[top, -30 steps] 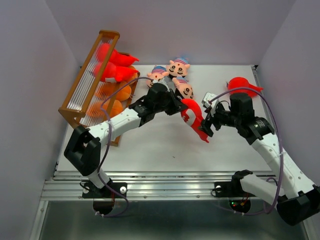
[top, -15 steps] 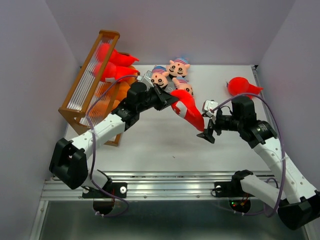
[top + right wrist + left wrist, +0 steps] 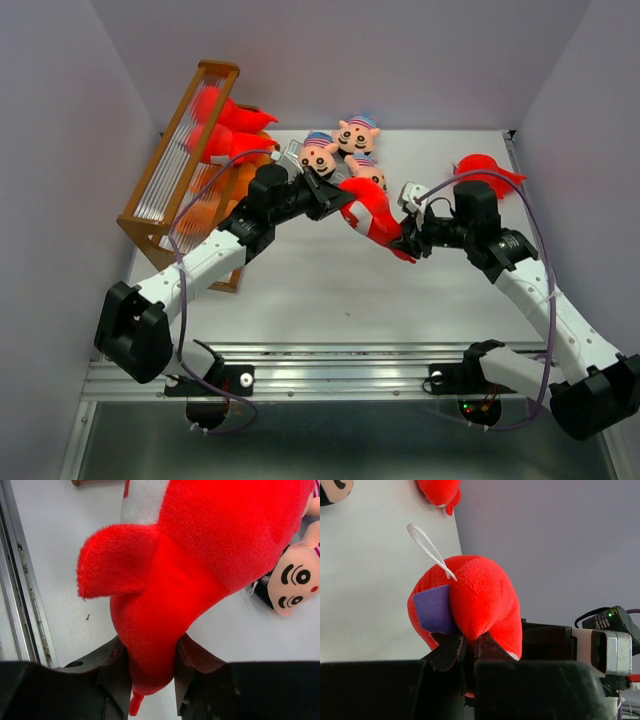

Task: Place and organize the stuffed toys onto the shelf
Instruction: Pass the stuffed toy from the left arm to the right, then place the stuffed toy onto shelf

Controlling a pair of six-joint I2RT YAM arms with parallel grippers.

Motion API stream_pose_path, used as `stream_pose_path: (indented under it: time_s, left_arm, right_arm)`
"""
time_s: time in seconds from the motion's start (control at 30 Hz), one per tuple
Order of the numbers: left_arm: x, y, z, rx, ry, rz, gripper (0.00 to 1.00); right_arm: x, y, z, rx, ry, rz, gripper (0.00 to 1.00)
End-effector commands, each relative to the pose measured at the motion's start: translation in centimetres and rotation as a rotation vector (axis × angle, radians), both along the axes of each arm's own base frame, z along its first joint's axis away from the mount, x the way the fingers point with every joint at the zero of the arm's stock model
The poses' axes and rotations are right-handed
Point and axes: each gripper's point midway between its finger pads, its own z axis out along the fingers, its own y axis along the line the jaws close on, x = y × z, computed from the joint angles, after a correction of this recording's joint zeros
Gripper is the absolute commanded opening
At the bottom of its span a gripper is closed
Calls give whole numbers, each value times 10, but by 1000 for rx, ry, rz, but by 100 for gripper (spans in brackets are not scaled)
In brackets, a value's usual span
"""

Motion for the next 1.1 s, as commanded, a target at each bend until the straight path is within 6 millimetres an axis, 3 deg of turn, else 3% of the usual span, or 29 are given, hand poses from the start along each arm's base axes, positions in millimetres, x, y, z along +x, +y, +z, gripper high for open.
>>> stream_pose_path:
  time_s: [0.0,0.1,0.2,0.27,0.4,0.43,0.47,0.57,0.73,0.8,0.87,0.9,0.93,1.03,1.07]
  left_arm:
    - [-7,9,49,-76,-134,-11,0]
    - [-3,25,69,-78,-211,21,2]
    - [5,54,100,-53,-351,89,3]
    - [9,75,118,-48,-407,144,0]
    - [13,102,134,-18,-463,197,1]
    - [12,104,136,-9,-475,186,9]
    - [11,109,139,-2,-492,191,32]
    - [10,126,159,60,-600,212,66]
    - [9,159,205,238,-802,329,83]
    - [4,172,224,309,-861,379,85]
    - [-3,187,239,404,-953,437,92]
    - [-7,192,247,425,-989,460,92]
    - [-13,202,251,479,-1017,495,94]
    - [-32,217,265,519,-1075,555,96]
    - [-36,220,269,535,-1096,566,96]
  right_arm:
    - [8,14,43,94,-73,29,24]
    - [11,16,53,89,-83,38,12]
    - [16,17,60,60,-94,61,5]
    - [18,18,62,41,-82,74,4]
    - [30,25,77,38,-110,102,1]
    - [33,27,89,48,-133,111,1]
    - [38,30,90,48,-127,118,1]
    - [53,37,102,42,-138,136,1]
    - [77,51,99,-23,-126,150,1]
    - [85,61,97,-48,-135,162,1]
    - [86,77,91,-87,-143,176,1]
    - [87,85,95,-97,-167,185,1]
    - [87,99,83,-133,-159,203,1]
    - [93,122,74,-185,-176,205,1]
    - [85,138,71,-200,-191,235,1]
